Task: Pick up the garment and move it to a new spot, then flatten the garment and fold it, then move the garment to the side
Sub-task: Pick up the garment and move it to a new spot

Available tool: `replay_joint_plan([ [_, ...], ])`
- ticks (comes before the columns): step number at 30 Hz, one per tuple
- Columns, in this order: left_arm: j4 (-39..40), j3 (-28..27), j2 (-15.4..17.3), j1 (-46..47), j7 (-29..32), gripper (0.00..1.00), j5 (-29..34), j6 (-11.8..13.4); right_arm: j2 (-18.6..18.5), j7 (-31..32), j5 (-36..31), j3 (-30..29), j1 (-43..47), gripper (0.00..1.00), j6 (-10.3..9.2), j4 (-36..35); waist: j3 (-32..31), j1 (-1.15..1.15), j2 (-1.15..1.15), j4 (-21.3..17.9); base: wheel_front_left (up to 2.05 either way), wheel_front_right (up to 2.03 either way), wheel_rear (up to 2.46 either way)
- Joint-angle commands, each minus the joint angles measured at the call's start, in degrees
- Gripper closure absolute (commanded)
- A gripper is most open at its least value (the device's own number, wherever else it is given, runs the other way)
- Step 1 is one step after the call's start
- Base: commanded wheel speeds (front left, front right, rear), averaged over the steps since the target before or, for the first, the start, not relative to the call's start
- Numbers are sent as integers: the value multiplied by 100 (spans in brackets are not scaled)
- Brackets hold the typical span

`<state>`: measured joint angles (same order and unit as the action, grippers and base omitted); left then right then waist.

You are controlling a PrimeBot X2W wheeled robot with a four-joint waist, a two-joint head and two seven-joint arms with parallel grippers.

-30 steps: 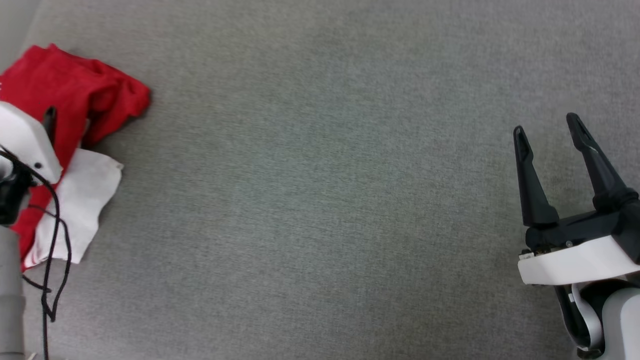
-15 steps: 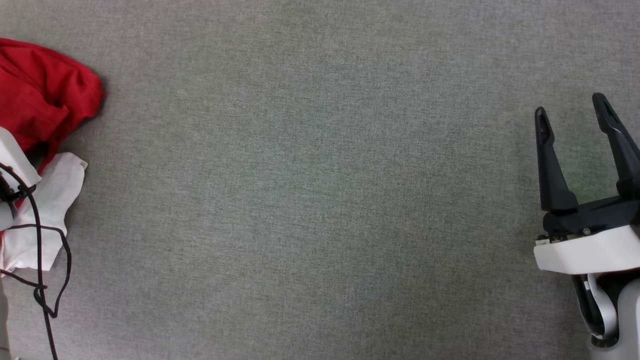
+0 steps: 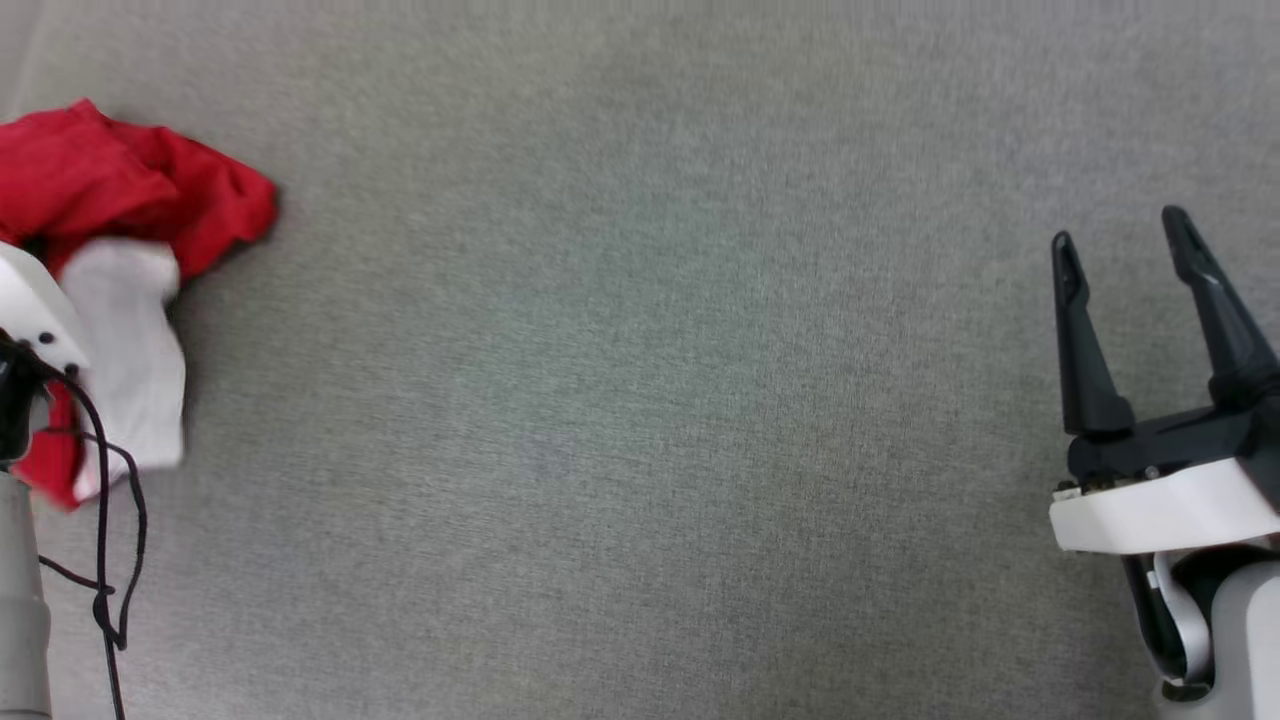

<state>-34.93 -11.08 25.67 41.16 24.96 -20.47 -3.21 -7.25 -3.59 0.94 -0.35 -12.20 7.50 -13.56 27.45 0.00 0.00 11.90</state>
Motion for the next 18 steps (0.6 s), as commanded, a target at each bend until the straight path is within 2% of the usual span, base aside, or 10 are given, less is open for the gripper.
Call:
replay_joint_plan([
  [1, 78, 2, 4, 52, -308, 100, 62, 42, 58, -44, 9, 4, 94, 0, -2, 38, -296, 0, 0, 48, 0, 0, 0],
  [9, 427, 49, -213, -168, -1707, 100, 238, 150, 268, -137, 56, -20, 353, 0, -2, 265, -1085, 0, 0, -35, 0, 0, 0],
  [18, 1053, 151, -670, -895, -2698, 100, 288, 239, 416, -143, 161, -30, 777, 0, -2, 495, -1986, 0, 0, -444, 0, 0, 0],
])
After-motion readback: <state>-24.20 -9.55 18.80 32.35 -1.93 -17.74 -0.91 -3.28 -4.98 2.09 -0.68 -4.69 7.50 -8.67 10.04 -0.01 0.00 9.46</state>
